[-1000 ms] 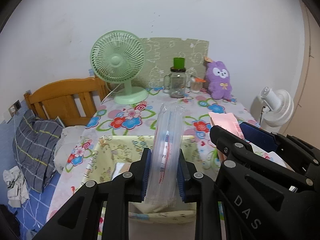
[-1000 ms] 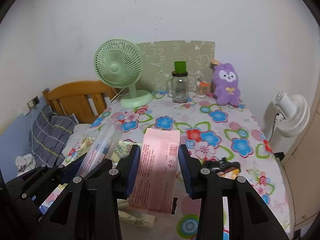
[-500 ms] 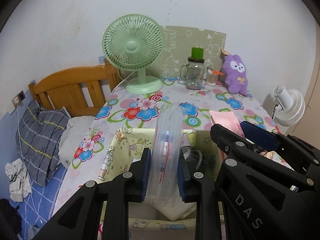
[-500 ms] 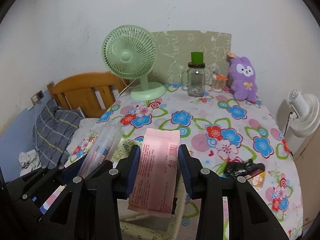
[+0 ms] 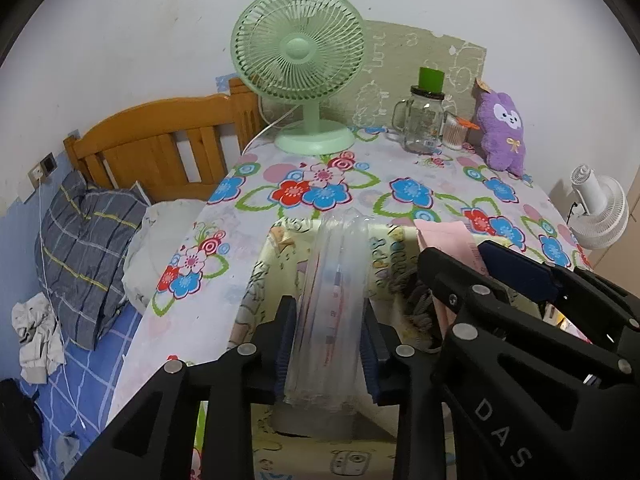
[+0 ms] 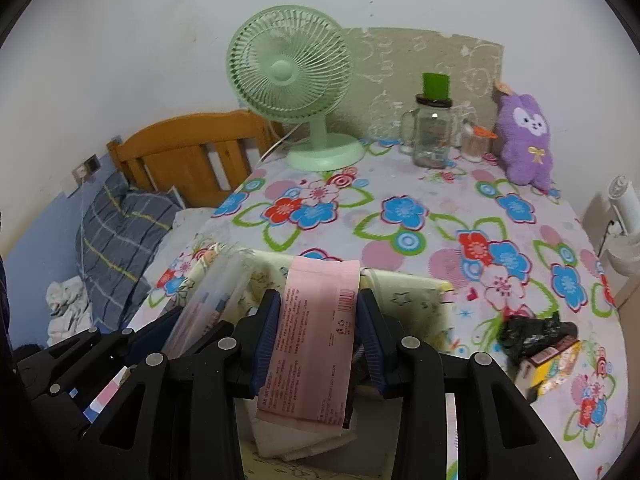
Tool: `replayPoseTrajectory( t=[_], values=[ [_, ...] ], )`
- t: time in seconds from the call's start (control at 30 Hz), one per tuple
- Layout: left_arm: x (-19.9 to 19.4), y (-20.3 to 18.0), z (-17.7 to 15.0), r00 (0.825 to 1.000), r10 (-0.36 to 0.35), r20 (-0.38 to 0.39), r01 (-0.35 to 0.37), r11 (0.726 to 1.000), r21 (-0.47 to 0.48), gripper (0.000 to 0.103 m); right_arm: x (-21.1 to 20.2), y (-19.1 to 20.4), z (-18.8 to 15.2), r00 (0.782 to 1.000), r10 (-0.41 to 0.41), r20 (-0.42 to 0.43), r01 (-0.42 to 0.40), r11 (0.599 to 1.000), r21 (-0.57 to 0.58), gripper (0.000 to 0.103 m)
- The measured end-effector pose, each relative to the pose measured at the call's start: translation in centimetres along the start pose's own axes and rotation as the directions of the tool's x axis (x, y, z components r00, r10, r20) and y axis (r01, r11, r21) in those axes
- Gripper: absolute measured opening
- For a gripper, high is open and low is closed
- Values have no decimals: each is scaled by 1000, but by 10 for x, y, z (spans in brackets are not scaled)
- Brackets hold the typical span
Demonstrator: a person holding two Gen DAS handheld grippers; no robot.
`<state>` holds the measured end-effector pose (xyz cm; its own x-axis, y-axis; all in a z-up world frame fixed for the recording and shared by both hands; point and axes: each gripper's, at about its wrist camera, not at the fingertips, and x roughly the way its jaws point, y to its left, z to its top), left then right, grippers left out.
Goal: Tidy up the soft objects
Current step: 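Release the clear tube pack into the box while the right tool drops the pink packet in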
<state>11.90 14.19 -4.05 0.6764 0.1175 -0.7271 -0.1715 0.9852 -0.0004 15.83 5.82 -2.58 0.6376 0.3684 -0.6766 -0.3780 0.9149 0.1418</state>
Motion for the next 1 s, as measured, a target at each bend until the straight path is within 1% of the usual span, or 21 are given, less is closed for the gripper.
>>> replayPoseTrajectory(
  t=[0.07,0.2,0.23,0.27,0.33,0.4,0.47,0.53,0.57,0.6,0.67,0.73,0.83,1.0],
  values=[
    [1,5,-2,1000,2,-7,-2,1000,-8,33,4,3,0,1000,12,-10,-12,1000,-5,42],
    [0,10,-5,1000,-1,1,1,1000,-17,44,10,10,-2,999,39,-28,-40,999,-13,42],
    [0,12,-6,1000,-5,3,5,1000,-19,48,12,11,-2,998,45,-32,-46,999,-14,42],
    [-1,12,-6,1000,-16,2,16,1000,-18,49,13,13,-2,998,52,-34,-53,998,-18,42],
    [-1,12,-6,1000,-27,0,27,1000,-15,54,16,15,-2,998,57,-38,-58,998,-23,43],
    [-3,10,-6,1000,-29,6,29,1000,-6,57,19,17,-2,997,67,-46,-68,997,-26,43],
    [-3,10,-6,999,-31,6,31,1000,-3,57,20,16,-2,995,86,-50,-87,996,-20,43],
    [-2,10,-6,999,-35,5,35,999,-2,60,21,17,-2,995,88,-46,-90,996,-24,46],
    [-2,10,-6,999,-37,4,37,999,-1,61,20,17,-2,995,89,-46,-90,995,-30,51],
    [-3,9,-6,999,-41,6,41,999,0,64,20,17,-1,995,90,-46,-92,995,-36,62],
    [-4,8,-6,999,-48,11,48,999,2,69,17,16,-2,995,91,-34,-92,995,-34,74],
    [-6,6,-6,999,-45,19,45,999,7,76,14,15,-2,996,84,-18,-85,996,-34,76],
    [-8,2,-6,999,-36,31,36,999,15,80,9,12,-1,998,67,-7,-67,997,-42,78],
    [-13,-4,-4,998,-43,44,42,999,17,85,-1,5,-1,999,49,9,-48,998,-40,79]
  ],
)
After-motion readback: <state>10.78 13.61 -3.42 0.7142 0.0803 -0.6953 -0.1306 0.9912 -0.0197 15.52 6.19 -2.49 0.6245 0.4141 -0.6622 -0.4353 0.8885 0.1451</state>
